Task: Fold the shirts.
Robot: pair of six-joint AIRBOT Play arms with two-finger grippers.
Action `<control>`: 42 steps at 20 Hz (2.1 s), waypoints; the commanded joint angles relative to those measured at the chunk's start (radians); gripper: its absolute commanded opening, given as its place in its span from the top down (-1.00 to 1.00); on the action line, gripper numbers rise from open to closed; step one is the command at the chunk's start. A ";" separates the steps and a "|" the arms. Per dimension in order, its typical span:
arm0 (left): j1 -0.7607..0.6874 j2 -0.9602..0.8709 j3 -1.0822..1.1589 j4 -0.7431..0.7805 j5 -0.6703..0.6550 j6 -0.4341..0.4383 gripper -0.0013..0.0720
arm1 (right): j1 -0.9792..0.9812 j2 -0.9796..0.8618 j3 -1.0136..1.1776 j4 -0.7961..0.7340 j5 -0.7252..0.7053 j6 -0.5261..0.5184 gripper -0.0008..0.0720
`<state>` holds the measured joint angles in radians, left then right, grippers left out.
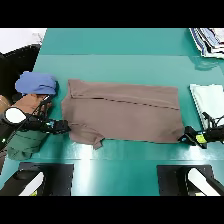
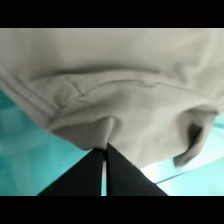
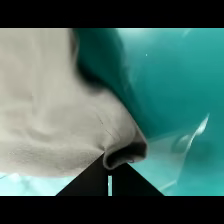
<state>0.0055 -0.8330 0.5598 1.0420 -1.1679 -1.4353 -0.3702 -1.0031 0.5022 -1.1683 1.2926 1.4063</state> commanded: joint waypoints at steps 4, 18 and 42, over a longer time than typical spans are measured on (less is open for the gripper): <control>0.000 0.152 0.049 0.117 -0.196 -0.061 0.92 | 0.158 0.098 0.127 -0.167 0.135 0.007 0.93; 0.000 -0.144 0.335 0.110 0.032 0.029 0.91 | 0.357 -0.101 0.531 -0.211 0.034 0.053 0.94; -0.035 -0.457 0.560 -0.126 0.075 0.085 0.91 | 0.043 -0.576 0.563 0.319 0.055 -0.245 -0.46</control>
<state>-0.0059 -1.2907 1.1160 0.9756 -1.0916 -1.3586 -0.2928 -1.5417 1.1225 -0.9798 1.3582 1.2278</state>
